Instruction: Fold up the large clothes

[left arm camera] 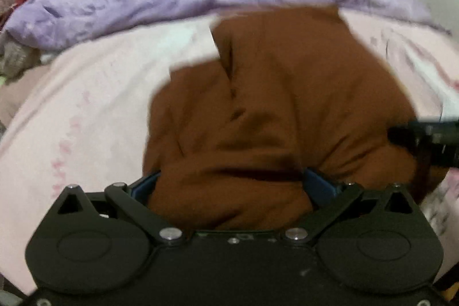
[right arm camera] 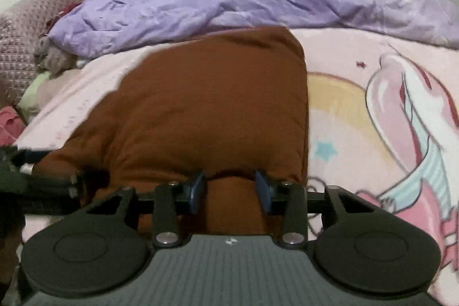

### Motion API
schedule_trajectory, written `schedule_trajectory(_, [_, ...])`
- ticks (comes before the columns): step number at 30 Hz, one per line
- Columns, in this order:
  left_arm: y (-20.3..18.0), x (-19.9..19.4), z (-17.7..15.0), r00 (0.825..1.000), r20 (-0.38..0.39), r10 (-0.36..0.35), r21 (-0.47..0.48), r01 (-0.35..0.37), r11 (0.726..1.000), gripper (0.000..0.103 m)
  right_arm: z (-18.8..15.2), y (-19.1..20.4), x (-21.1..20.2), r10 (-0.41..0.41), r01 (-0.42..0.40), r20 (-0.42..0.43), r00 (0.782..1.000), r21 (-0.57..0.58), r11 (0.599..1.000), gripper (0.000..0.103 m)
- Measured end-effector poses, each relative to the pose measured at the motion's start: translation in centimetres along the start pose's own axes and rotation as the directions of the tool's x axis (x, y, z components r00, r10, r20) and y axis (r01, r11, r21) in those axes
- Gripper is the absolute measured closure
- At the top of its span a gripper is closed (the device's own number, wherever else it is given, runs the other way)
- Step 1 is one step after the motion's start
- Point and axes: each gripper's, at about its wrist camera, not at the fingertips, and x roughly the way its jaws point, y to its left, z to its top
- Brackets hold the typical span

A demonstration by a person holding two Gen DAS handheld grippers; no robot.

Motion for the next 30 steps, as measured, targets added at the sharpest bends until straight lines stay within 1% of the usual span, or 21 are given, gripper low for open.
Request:
schedule_trajectory(2, [0.5, -0.1, -0.4, 1.000, 0.011, -0.018, -0.043, 0.019, 0.999, 0.000, -0.2, 0.8, 0.2, -0.027, 0.027, 0.017, 0.999, -0.016, 0.999, 0.056])
schedule_trajectory(3, [0.6, -0.3, -0.2, 1.000, 0.016, -0.020, -0.041, 0.021, 0.999, 0.000, -0.1, 1.4, 0.0, -0.046, 0.046, 0.020, 0.999, -0.037, 0.998, 0.056])
schedule_trajectory(5, [0.5, -1.3, 0.3, 0.999, 0.035, -0.011, -0.025, 0.012, 1.000, 0.000, 0.2, 1.8, -0.8, -0.058, 0.059, 0.023, 0.998, -0.046, 0.997, 0.054])
schedule_trajectory(9, [0.3, -4.2, 1.4, 0.998, 0.060, 0.023, -0.023, -0.021, 1.000, 0.000, 1.1, 1.8, -3.3, -0.036, 0.036, 0.017, 0.999, -0.033, 0.999, 0.052])
schedule_trajectory(12, [0.8, -6.4, 1.4, 0.996, 0.087, 0.000, -0.049, 0.004, 0.999, 0.000, 1.2, 1.9, -4.7, 0.009, -0.009, -0.003, 1.000, -0.024, 1.000, 0.042])
schedule_trajectory(14, [0.9, -6.7, 0.9, 0.996, 0.087, 0.004, -0.057, 0.001, 0.998, 0.000, 0.6, 2.1, -5.0, 0.014, -0.015, -0.017, 1.000, -0.043, 0.999, 0.034])
schedule_trajectory(15, [0.9, -6.2, 0.6, 0.997, 0.073, 0.008, -0.056, -0.004, 0.998, 0.000, 0.2, 2.3, -4.6, 0.010, -0.012, -0.031, 0.999, -0.057, 0.998, 0.030])
schedule_trajectory(16, [0.9, -5.3, 0.3, 0.999, 0.044, 0.006, -0.054, -0.004, 0.999, 0.000, -0.4, 2.3, -3.9, 0.005, -0.008, -0.050, 0.999, -0.068, 0.998, 0.028])
schedule_trajectory(18, [0.9, -2.2, -0.9, 0.999, -0.033, -0.041, -0.046, 0.039, 0.998, 0.000, -1.7, 2.1, -1.8, -0.033, 0.028, -0.074, 0.997, -0.075, 0.997, 0.027])
schedule_trajectory(19, [0.9, -0.8, -1.5, 0.998, -0.046, -0.051, -0.049, 0.049, 0.998, 0.000, -2.1, 2.2, -1.1, -0.051, 0.046, -0.063, 0.997, -0.084, 0.995, 0.027])
schedule_trajectory(21, [1.2, -0.2, -2.2, 0.998, -0.022, -0.062, -0.093, 0.060, 0.994, 0.000, -2.5, 3.3, -0.8, -0.091, 0.085, -0.040, 0.995, -0.125, 0.988, 0.026])
schedule_trajectory(23, [1.5, -0.9, -2.2, 0.998, -0.012, -0.064, -0.096, 0.063, 0.993, 0.000, -2.6, 3.5, -1.0, -0.104, 0.100, -0.028, 0.994, -0.126, 0.987, 0.026])
schedule_trajectory(25, [1.8, -1.7, -1.8, 0.997, 0.002, -0.075, -0.090, 0.075, 0.993, 0.000, -2.4, 3.2, -1.4, -0.082, 0.078, -0.027, 0.996, -0.114, 0.990, 0.024])
schedule_trajectory(27, [2.7, -3.2, -1.2, 0.996, 0.027, -0.085, -0.092, 0.088, 0.992, 0.000, -1.4, 2.5, -2.5, -0.033, 0.030, -0.032, 0.999, -0.095, 0.995, 0.023])
schedule_trajectory(29, [3.7, -4.7, 0.0, 0.994, 0.062, -0.091, -0.132, 0.098, 0.986, 0.000, -0.4, 1.4, -3.7, 0.014, -0.015, -0.023, 1.000, -0.050, 0.999, 0.022])
schedule_trajectory(30, [4.6, -5.5, 0.6, 0.993, 0.084, -0.078, -0.168, 0.091, 0.982, 0.000, 0.2, 0.7, -4.3, 0.009, -0.009, -0.002, 1.000, -0.032, 0.999, 0.019])
